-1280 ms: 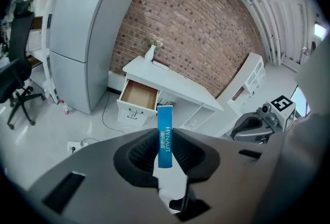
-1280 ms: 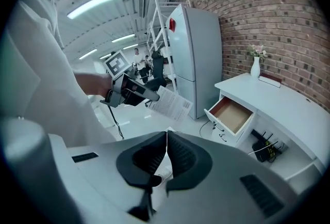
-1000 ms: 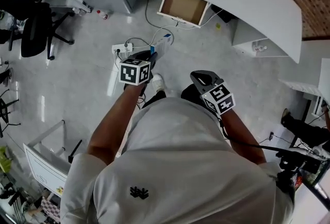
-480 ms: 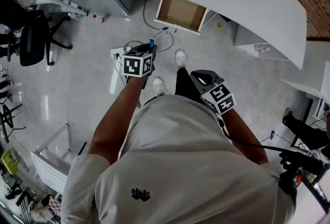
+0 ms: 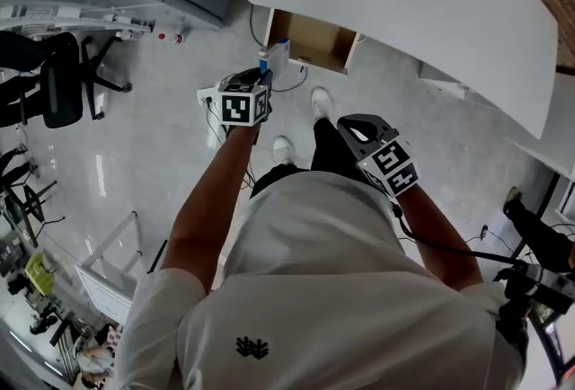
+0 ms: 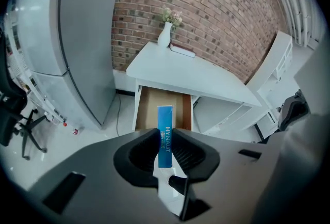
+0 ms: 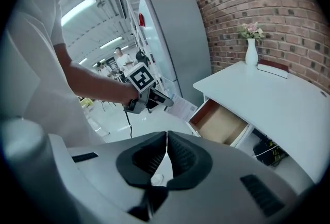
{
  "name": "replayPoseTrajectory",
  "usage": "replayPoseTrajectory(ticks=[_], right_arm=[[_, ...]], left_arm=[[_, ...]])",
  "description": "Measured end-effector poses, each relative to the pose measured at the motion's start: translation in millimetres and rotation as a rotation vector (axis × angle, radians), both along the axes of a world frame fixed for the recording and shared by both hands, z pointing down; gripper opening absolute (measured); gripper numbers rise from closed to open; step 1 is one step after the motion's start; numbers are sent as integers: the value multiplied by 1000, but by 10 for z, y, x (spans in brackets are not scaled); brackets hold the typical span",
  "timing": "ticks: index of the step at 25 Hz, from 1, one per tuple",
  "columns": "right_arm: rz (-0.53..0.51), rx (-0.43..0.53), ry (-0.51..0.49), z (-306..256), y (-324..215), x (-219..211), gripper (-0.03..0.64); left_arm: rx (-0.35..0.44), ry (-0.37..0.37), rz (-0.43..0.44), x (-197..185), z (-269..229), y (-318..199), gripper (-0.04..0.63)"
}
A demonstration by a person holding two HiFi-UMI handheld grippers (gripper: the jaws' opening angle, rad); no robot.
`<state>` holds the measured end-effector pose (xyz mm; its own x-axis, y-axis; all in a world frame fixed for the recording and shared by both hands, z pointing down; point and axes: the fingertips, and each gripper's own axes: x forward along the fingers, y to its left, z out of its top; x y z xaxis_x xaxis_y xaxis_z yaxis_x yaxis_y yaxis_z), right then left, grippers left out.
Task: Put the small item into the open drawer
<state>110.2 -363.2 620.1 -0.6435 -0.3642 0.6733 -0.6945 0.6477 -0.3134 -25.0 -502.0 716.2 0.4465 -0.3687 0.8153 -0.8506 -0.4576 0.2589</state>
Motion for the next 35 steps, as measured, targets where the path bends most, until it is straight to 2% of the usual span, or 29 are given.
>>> replayPoseTrajectory(ticks=[10,14,18,23,28,35], right_arm=[[6,-102,-6,456,-406,463,32],[14,-135,14,631,-460,654,31],[25,-168,23,754,-501,760,31],[30,-207,35,864,-512,864,31],[32,-233,40,936,-546,899,31],[23,-245,52,1010,-662,975,31]], left_arm=[[-36,-118,-15,204,864,-742,84],[-57,-157,-12,255,1211,-902,84],[-102,-226,-14,183,1527,-968,84],[-112,-178,-2,354,1864,-1063,85],[-134,-228,4,347,2058,-1212,86],[-148,-232,14,441,2249,-1309,87]])
